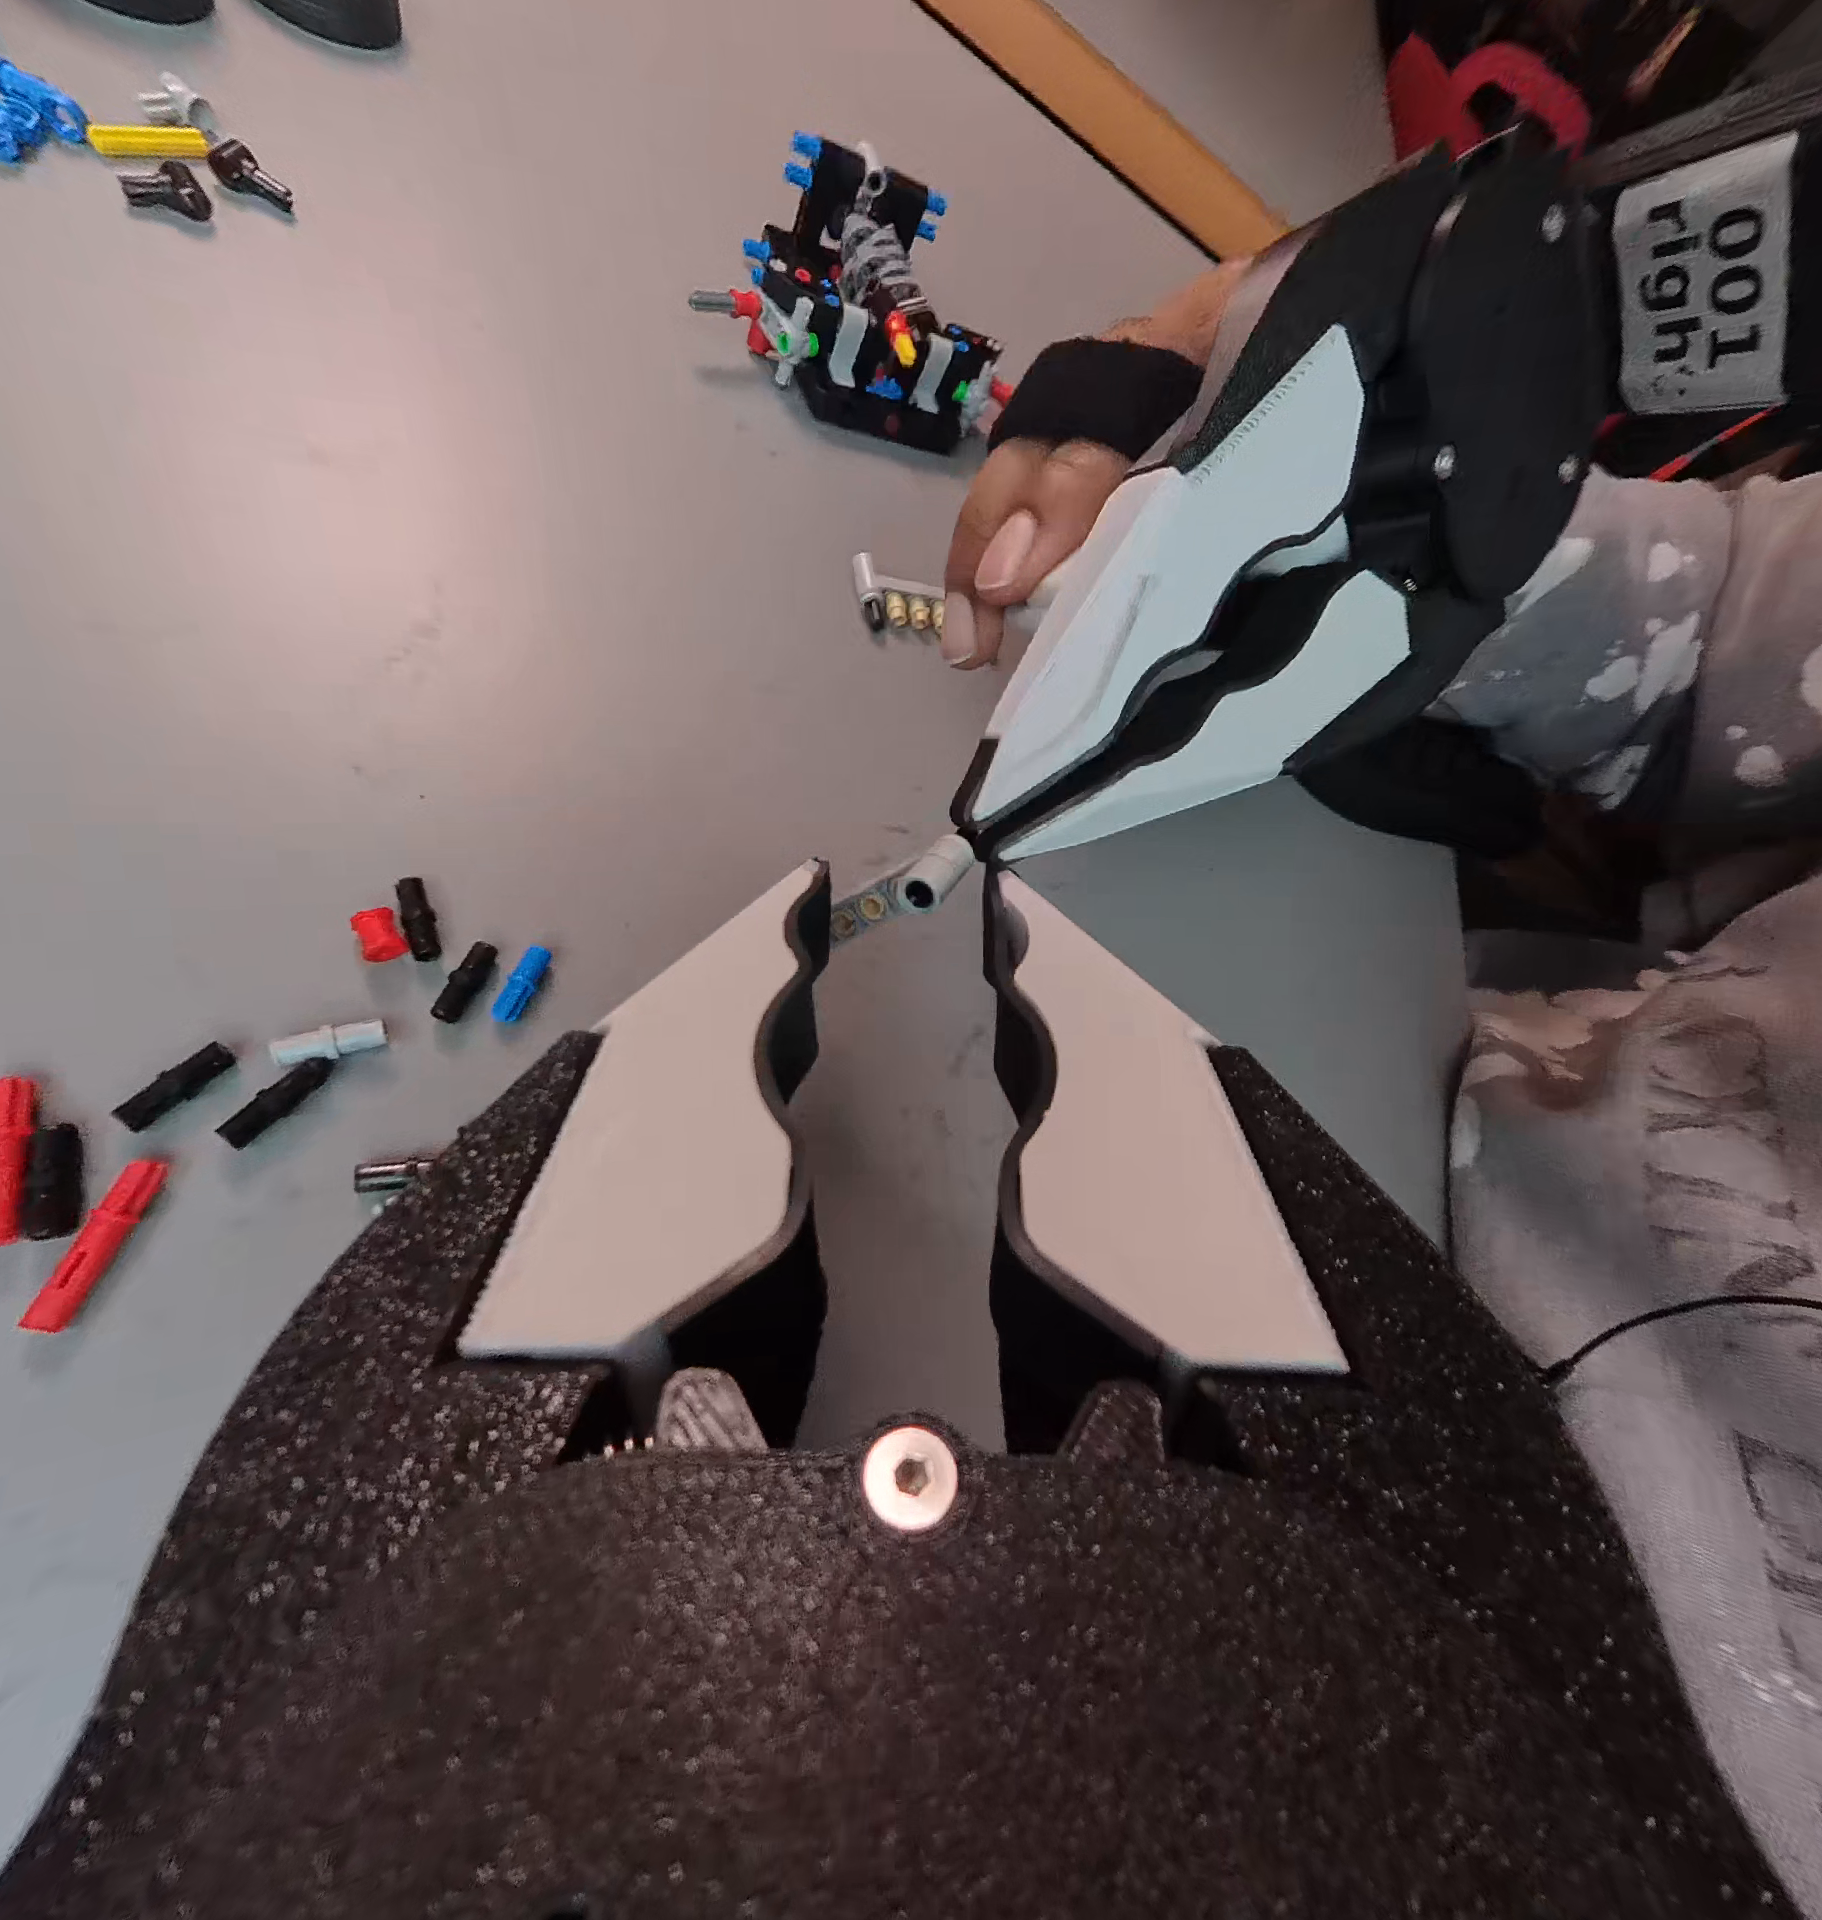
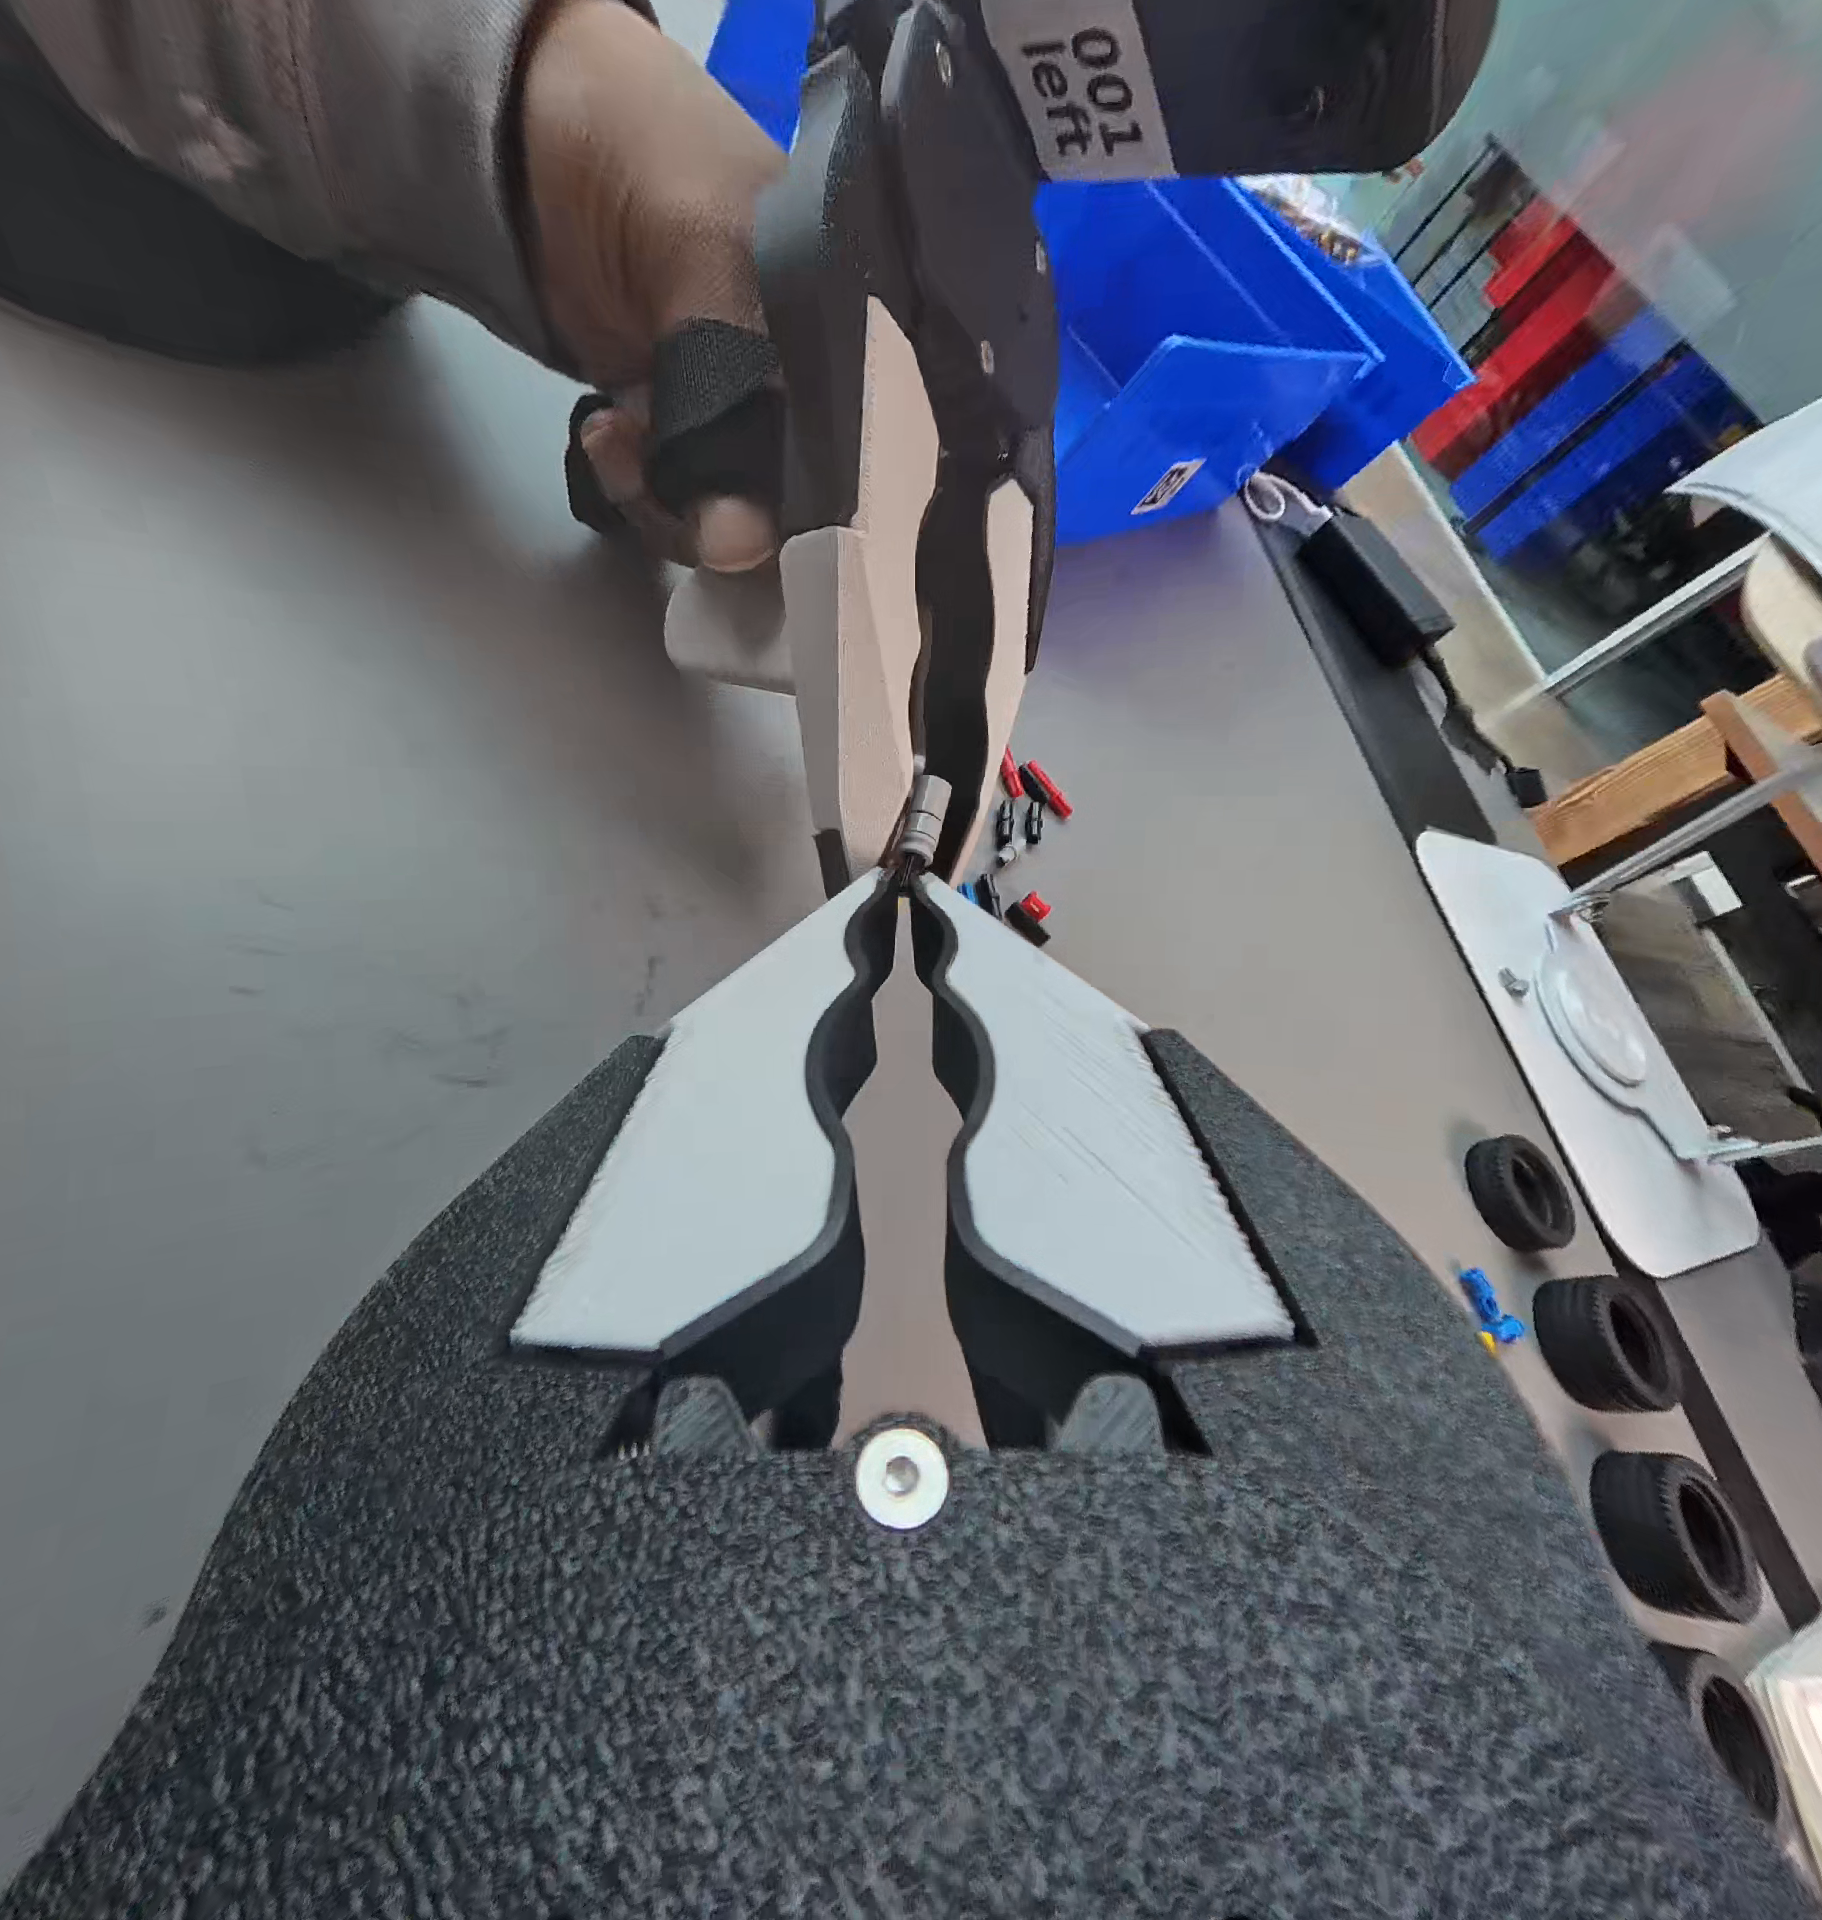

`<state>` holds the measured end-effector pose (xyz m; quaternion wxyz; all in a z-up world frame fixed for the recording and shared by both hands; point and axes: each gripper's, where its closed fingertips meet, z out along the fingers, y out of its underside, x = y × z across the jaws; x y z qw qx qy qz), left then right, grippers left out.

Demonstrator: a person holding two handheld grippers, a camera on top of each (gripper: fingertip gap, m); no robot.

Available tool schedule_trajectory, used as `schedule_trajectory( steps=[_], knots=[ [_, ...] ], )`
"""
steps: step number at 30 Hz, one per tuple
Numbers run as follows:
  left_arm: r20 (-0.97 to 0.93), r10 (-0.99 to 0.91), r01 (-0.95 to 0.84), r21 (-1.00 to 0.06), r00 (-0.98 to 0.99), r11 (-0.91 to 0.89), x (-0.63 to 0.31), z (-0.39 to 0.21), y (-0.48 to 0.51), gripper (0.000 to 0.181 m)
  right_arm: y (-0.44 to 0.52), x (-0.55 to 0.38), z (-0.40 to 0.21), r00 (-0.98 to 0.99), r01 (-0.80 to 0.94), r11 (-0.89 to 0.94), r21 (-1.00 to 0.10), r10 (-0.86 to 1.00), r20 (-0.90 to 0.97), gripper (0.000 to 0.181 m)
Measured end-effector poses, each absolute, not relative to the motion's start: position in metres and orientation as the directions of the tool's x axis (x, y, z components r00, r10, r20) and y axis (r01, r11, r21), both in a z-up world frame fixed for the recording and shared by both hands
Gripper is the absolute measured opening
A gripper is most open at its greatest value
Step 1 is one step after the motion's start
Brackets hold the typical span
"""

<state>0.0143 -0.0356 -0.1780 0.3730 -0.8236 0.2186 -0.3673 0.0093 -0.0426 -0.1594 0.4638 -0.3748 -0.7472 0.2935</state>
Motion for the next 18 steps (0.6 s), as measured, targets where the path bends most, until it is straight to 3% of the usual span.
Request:
schedule_trajectory(
  steps=[1, 3, 9, 18],
  knots=[
    [0.458, -0.650, -0.072, -0.783, 0.606, -0.618, 0.016, -0.173, -0.038, 0.022, -0.044, 0.010, -0.156, -0.289, 0.270, 0.547, -0.793, 0.831, 0.475, 0.002],
    [0.446, -0.694, -0.076, -0.809, 0.565, -0.582, 0.018, -0.164, -0.042, 0.011, -0.046, 0.014, -0.148, -0.292, 0.231, 0.513, -0.827, 0.847, 0.444, 0.000],
    [0.253, -0.812, -0.103, -0.928, 0.526, -0.357, 0.027, -0.138, -0.046, 0.008, -0.050, 0.024, -0.117, -0.314, 0.123, 0.236, -0.964, 0.931, 0.188, 0.003],
    [0.129, -0.833, -0.057, -0.980, 0.539, -0.189, 0.035, -0.115, -0.047, 0.007, -0.055, 0.026, -0.097, -0.311, 0.064, 0.145, -0.987, 0.943, 0.119, 0.006]
  ],
)
